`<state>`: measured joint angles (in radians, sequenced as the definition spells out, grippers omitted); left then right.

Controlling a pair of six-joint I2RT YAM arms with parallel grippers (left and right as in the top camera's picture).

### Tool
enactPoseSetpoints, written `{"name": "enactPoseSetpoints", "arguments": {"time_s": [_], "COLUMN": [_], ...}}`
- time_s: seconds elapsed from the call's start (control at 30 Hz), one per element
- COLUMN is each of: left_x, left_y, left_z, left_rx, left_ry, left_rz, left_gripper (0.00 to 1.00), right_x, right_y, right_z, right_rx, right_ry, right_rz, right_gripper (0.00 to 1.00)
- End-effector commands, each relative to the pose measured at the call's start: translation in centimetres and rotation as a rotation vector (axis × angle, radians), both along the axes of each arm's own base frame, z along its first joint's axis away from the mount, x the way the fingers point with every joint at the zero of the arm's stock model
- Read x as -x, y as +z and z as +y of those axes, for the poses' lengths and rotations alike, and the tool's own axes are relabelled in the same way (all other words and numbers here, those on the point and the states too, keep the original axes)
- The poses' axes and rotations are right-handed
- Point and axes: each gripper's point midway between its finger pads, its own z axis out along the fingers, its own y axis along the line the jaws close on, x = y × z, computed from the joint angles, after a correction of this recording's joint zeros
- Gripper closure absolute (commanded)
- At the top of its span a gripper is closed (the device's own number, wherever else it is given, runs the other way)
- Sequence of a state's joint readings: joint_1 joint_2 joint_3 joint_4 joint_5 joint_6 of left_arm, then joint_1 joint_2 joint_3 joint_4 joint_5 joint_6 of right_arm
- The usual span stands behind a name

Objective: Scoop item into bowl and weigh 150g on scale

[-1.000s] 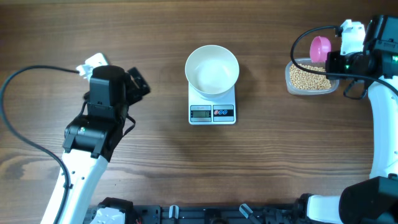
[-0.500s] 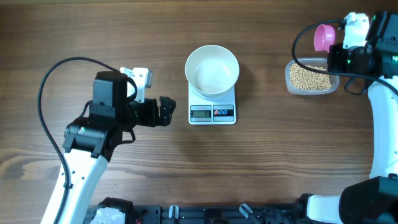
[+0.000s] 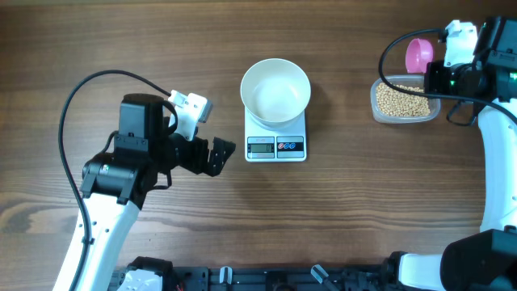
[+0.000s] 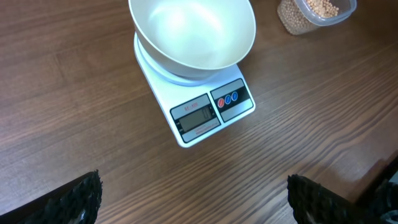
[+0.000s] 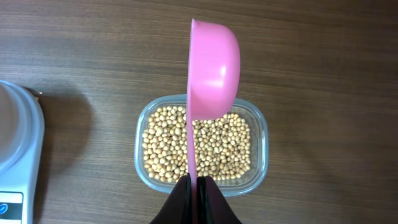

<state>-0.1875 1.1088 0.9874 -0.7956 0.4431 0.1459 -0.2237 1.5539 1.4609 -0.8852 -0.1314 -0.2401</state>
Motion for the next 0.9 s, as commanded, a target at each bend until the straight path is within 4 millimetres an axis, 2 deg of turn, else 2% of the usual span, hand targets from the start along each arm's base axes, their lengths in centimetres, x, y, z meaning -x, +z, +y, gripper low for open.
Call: {"name": "enactPoseSetpoints", "arguments": {"time_s": [0.0, 0.2, 0.87], "left_x": [-0.6, -1.9, -1.1], "left_y": [0.1, 0.4, 0.2], "left_z": [0.2, 1.2, -0.9], "left_rx": [-0.014, -0.025, 0.071], "left_ry": [-0.006, 0.094, 0.002], "left_rz": [-0.033, -0.047, 0.004], "left_gripper": [0.0, 0.0, 0.0], "right_x": [-0.2, -0.2, -0.2], "right_y": [-0.4, -0.4, -0.4], "right_z": [0.9, 0.9, 0.9], "right_rx": [-0.048, -0.048, -0.048], "right_ry": [0.022, 0.023, 0.023], "right_rz": [0.005, 0.006, 0.009], "right_gripper": [0.96, 0.96, 0.96]}}
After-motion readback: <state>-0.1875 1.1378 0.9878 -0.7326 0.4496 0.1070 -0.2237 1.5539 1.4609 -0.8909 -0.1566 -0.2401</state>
